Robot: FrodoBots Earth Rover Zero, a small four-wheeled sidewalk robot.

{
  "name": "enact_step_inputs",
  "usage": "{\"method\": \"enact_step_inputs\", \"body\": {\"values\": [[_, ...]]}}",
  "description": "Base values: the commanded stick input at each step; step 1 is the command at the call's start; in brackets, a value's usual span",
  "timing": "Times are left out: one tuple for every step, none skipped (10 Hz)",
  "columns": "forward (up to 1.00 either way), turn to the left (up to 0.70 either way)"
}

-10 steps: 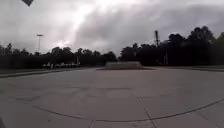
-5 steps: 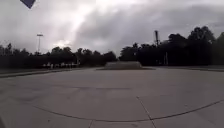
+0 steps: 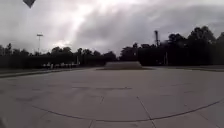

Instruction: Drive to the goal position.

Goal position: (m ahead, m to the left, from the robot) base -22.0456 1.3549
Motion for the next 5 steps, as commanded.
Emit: {"method": "enact_step_inputs", "body": {"values": [[0.00, 0.00], [0.00, 0.00], [0.00, 0.00], [0.00, 0.00], [0.00, 0.00]]}}
